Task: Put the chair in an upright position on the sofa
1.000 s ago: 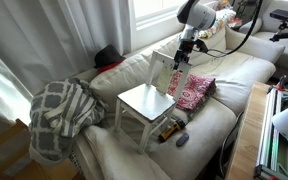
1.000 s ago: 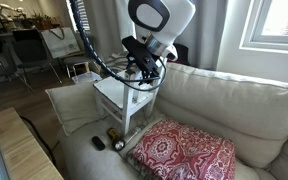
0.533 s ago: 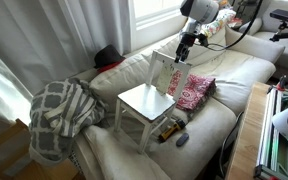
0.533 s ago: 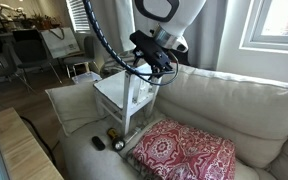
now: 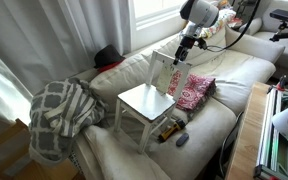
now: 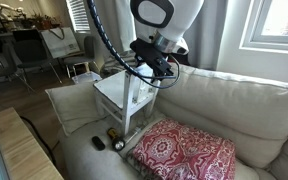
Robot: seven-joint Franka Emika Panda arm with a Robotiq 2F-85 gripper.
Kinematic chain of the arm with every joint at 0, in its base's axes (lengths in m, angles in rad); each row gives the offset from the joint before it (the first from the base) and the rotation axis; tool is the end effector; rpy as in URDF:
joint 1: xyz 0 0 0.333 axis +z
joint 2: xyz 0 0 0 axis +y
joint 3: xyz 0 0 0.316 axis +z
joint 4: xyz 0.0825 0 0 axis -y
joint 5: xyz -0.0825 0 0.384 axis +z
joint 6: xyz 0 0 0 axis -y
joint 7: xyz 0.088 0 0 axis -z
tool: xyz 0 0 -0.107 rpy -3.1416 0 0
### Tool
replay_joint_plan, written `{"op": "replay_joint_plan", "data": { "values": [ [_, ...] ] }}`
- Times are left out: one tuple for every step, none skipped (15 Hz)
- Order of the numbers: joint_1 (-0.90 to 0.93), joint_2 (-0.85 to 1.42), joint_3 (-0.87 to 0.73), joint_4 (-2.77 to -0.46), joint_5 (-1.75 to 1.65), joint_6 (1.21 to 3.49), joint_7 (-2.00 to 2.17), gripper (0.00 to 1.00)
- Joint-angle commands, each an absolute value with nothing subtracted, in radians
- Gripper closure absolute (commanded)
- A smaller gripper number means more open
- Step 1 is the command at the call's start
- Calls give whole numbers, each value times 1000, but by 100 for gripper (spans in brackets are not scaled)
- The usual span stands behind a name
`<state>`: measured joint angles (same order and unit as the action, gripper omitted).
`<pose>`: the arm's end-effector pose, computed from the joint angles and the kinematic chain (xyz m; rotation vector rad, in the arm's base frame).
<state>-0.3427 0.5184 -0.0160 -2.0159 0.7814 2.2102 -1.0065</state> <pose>0.5442 -0.1790 0.1743 -2.5353 -0.0847 -0.1320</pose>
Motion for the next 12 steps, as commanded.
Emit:
{"op": "replay_joint_plan", "data": {
  "values": [
    [-336,533,-2,-2052,856,2301,-1081,29],
    [-335,536,1,-2057,869,2317,-1095,30],
    [-333,538,1,-2060,876,2321,-1104,38],
    [-330,537,0,-2065,879,2324,-1109,46],
    [-325,537,-2,-2071,875,2329,-1109,54],
    [-322,538,-5,-2074,867,2326,-1108,62],
    [-318,539,-8,-2076,859,2325,-1102,69],
    [-315,540,-11,-2076,852,2324,-1099,78],
    [-312,539,-13,-2077,847,2324,-1096,66],
    [-310,537,-14,-2080,845,2326,-1095,85],
    [-308,533,-16,-2082,840,2330,-1096,91],
    [-307,526,-18,-2085,837,2337,-1099,92]
  ]
}}
